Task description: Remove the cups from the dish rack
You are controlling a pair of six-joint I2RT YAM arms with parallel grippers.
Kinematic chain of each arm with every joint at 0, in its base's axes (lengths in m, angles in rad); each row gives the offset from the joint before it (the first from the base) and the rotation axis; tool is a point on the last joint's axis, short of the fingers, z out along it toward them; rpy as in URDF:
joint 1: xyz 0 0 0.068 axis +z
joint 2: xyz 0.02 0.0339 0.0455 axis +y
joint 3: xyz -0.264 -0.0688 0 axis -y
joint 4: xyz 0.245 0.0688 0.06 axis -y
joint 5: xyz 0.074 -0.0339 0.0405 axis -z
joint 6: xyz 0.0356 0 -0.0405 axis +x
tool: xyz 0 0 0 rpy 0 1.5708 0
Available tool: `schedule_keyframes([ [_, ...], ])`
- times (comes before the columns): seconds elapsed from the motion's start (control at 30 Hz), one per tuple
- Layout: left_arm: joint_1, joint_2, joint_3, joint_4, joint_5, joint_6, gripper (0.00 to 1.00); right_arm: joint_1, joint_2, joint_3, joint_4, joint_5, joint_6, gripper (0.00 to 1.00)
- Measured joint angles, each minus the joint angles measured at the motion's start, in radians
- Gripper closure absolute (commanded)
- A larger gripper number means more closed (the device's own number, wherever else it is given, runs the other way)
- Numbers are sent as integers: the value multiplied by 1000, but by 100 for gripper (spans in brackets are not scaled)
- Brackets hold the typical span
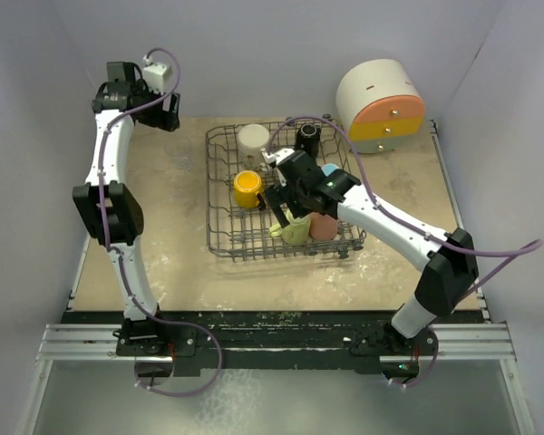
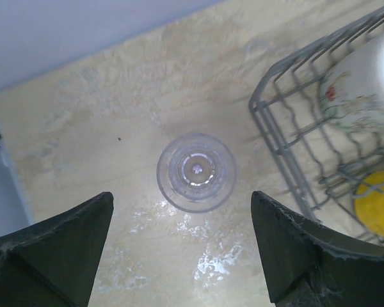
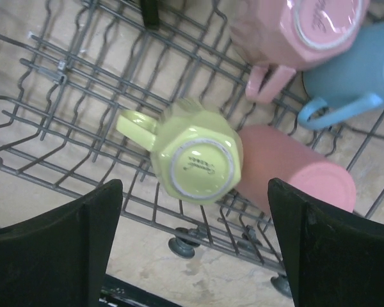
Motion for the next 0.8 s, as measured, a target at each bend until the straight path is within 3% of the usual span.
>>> schedule_keyframes([
  [0.2, 1, -237, -134, -18, 77, 5, 8, 138, 99, 92, 13, 66, -213, 13],
  [0.37, 31, -370, -255, -92, 148, 13, 8, 247, 224, 127, 15, 109, -374, 25],
  [0.47, 99, -383, -282, -146, 193, 14, 8, 247, 309, 150, -5, 134, -439, 33],
  [0.63, 219, -385, -333, -196, 218, 29, 8, 229, 396, 191, -27, 164, -517, 36],
  [0.8, 235, -397, -370, -223, 232, 40, 8, 227, 400, 214, -37, 166, -574, 46],
])
